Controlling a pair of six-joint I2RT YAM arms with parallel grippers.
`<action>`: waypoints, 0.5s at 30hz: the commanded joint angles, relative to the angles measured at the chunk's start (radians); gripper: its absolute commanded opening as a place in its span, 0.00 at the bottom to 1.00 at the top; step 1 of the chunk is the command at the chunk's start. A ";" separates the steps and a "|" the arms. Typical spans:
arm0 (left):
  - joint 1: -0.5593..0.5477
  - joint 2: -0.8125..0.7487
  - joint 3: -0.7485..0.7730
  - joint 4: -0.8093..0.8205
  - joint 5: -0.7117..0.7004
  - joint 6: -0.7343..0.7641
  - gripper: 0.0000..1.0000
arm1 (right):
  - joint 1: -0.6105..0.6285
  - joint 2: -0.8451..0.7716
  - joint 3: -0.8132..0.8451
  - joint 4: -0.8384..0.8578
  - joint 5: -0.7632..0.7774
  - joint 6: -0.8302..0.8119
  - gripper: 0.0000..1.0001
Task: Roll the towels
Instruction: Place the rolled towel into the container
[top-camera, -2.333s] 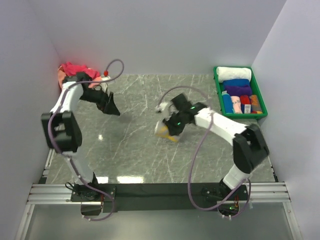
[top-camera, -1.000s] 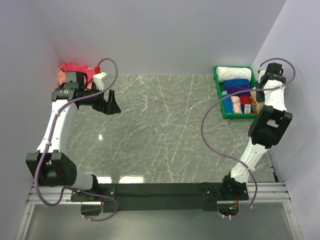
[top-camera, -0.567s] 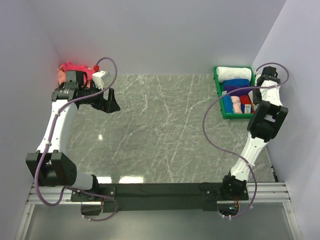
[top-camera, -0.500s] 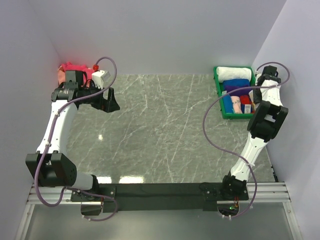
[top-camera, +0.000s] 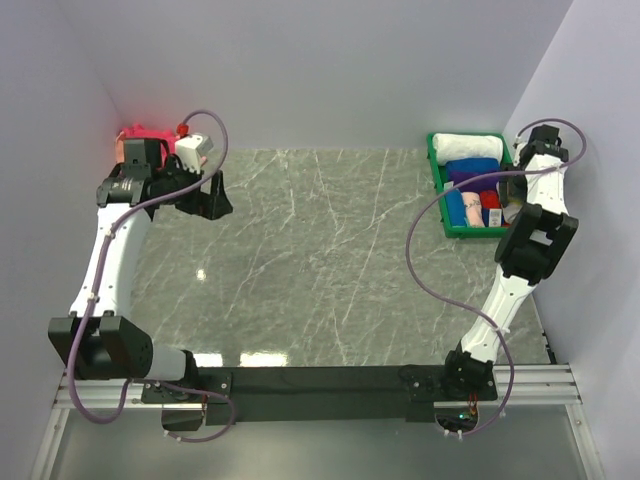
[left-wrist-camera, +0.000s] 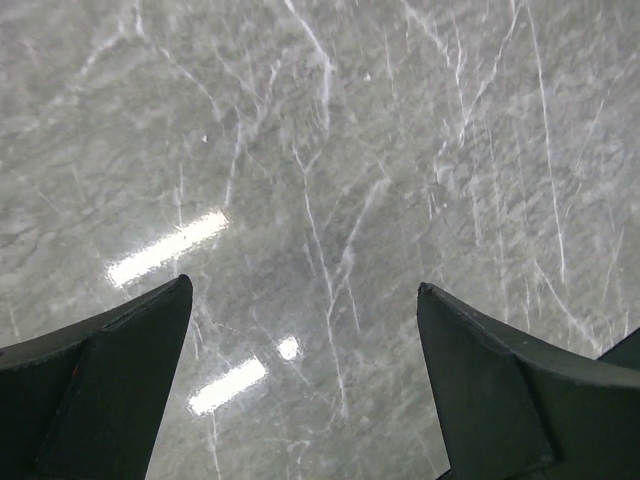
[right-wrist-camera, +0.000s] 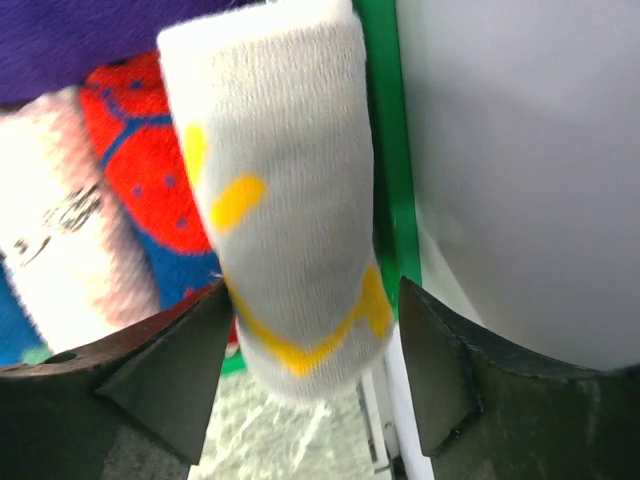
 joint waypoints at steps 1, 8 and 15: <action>0.016 -0.063 0.041 0.051 -0.004 -0.044 1.00 | 0.005 -0.119 0.040 -0.052 -0.024 0.019 0.73; 0.040 -0.077 0.066 0.098 -0.131 -0.123 0.99 | 0.066 -0.262 -0.003 -0.107 -0.100 0.041 0.77; 0.094 0.226 0.261 -0.003 -0.330 0.133 0.96 | 0.238 -0.472 -0.147 -0.106 -0.147 0.008 0.79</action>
